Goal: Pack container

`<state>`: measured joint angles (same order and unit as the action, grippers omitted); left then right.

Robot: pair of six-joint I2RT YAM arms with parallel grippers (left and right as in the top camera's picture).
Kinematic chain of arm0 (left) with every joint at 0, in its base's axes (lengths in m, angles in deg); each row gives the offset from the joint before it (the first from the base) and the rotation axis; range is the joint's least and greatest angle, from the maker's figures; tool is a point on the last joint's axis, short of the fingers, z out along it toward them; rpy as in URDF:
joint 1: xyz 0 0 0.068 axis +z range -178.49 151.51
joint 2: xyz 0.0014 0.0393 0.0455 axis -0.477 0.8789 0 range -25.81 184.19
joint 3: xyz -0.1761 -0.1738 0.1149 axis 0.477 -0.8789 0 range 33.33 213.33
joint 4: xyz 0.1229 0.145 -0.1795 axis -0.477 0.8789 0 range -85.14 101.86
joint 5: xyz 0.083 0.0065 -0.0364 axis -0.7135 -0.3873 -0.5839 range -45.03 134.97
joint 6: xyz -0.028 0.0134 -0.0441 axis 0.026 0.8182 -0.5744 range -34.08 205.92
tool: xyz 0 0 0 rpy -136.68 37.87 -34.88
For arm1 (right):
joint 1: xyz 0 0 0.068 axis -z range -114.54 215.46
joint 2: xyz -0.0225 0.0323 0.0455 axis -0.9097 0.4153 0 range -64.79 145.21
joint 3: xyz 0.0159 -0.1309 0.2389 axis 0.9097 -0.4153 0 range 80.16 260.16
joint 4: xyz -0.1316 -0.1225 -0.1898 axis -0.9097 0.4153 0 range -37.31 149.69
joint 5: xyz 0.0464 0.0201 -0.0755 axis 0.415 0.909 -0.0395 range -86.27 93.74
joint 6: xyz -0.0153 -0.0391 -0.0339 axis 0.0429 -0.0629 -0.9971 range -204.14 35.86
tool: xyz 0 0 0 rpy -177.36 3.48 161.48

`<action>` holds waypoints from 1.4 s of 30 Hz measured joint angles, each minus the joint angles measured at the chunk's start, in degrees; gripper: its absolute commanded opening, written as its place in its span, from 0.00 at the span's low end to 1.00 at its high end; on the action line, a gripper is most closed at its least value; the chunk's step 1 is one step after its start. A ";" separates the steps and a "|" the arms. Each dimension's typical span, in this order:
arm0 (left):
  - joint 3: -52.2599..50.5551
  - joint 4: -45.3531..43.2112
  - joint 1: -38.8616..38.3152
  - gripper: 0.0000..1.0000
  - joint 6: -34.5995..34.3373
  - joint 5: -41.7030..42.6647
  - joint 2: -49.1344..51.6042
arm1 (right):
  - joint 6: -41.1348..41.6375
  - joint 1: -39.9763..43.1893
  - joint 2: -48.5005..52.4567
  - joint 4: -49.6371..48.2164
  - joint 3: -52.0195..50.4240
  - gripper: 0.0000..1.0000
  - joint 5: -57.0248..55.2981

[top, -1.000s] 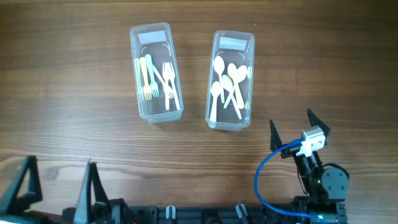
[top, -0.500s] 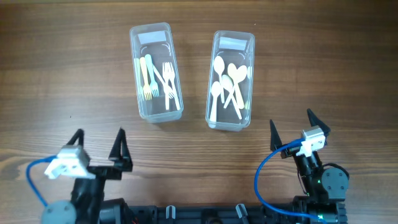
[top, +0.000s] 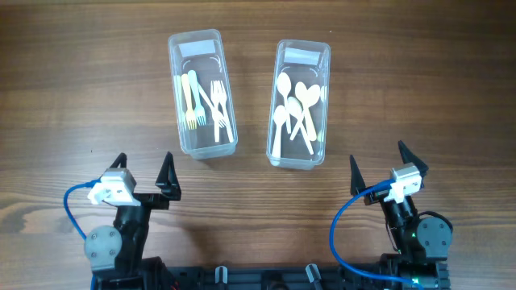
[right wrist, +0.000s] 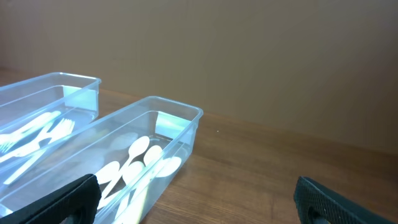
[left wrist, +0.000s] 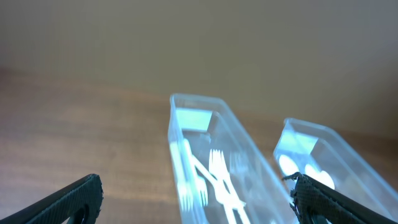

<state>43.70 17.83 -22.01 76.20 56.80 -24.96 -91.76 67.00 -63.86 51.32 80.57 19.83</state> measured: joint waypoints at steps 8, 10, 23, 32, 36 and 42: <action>-7.37 -5.31 -2.51 1.00 0.00 -0.07 0.00 | 0.00 0.00 0.00 0.00 0.00 1.00 0.00; -8.35 -7.74 -3.06 1.00 0.00 -0.26 0.00 | 0.00 0.00 0.00 0.00 0.00 1.00 0.00; -9.35 -9.20 -3.87 1.00 11.32 -1.53 0.00 | 0.00 0.00 0.00 0.00 0.00 1.00 0.00; -9.35 -9.22 -3.87 1.00 13.18 -1.53 0.00 | 0.00 0.00 0.00 0.00 0.00 1.00 0.00; -9.35 -9.22 -3.87 1.00 13.44 -1.53 0.00 | 0.00 0.00 0.00 0.00 0.00 1.00 0.00; -9.35 -9.22 -3.87 1.00 13.55 -1.53 0.00 | 0.00 0.00 0.00 0.00 0.00 1.00 0.00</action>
<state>34.34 8.61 -25.88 89.75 55.27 -24.96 -91.76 67.00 -63.86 51.32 80.57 19.83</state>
